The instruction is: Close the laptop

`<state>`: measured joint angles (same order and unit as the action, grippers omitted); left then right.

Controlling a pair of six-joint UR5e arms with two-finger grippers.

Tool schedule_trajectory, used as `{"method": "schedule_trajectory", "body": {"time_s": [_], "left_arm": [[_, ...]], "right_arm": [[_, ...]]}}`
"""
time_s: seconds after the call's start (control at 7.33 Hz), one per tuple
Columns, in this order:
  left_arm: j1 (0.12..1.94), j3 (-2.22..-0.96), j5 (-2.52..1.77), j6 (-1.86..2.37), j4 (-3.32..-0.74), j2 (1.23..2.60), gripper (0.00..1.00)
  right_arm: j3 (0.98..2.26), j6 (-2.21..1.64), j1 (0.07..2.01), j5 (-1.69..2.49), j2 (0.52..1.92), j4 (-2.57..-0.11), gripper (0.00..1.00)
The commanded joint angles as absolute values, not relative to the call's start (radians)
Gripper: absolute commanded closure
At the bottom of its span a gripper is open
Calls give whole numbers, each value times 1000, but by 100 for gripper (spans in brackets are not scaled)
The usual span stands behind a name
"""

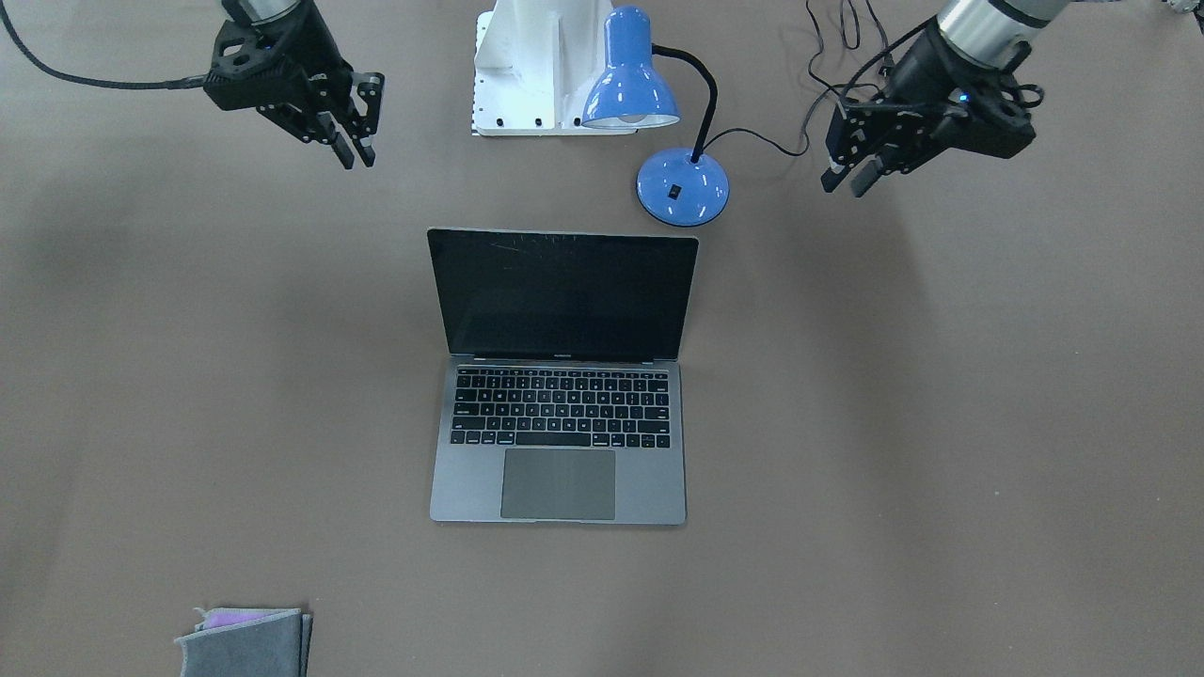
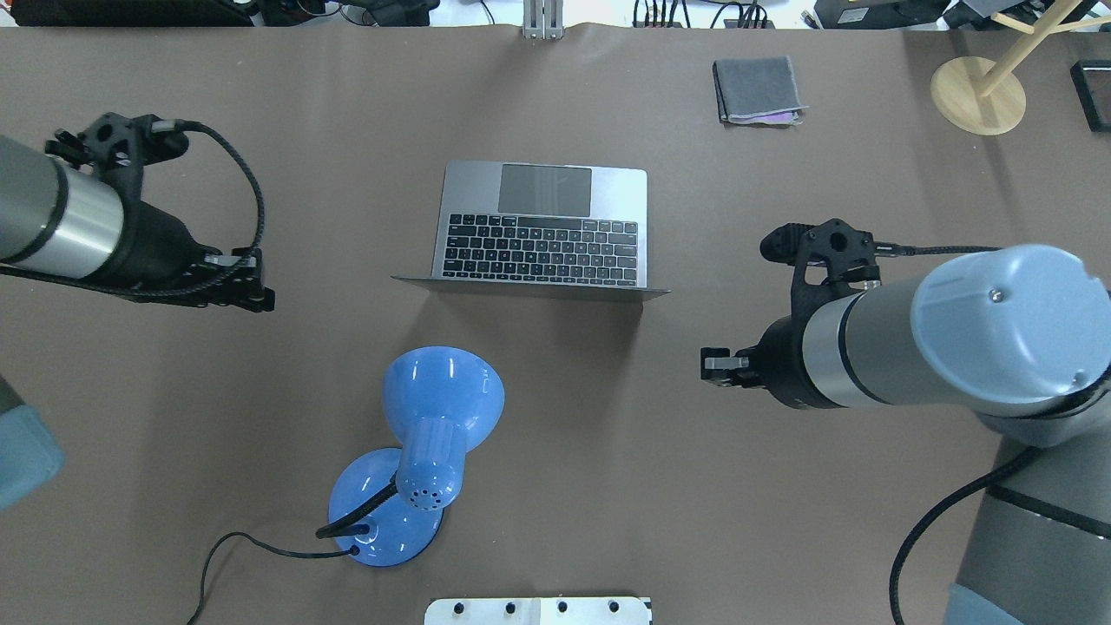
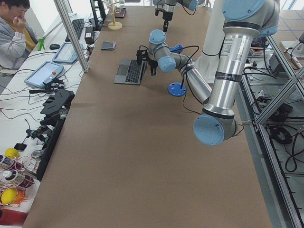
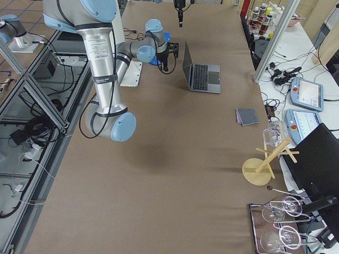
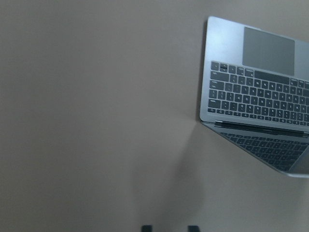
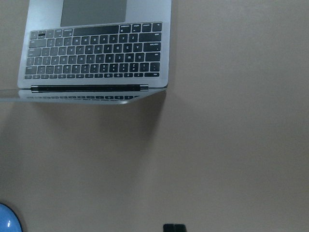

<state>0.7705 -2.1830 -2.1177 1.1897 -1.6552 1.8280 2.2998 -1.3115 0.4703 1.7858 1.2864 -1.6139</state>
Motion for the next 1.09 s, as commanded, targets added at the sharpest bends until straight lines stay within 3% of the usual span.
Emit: {"method": "schedule_trajectory", "body": {"time_s": [0.0,0.55,0.95], "left_arm": [[636,-2184,-1990,1251,-1487,1972,100],[584,-2085,-1908,1261,-1488,2052,100],[584,-2051,-1908,1259,-1494,2074,100]], "right_arm": [[2246,-1322,439,1764,1234,-1615,100],[2099,-1304,494,1746,1123,-1605,100],[2056,-1305,520,1746,1092,-1605,100]]}}
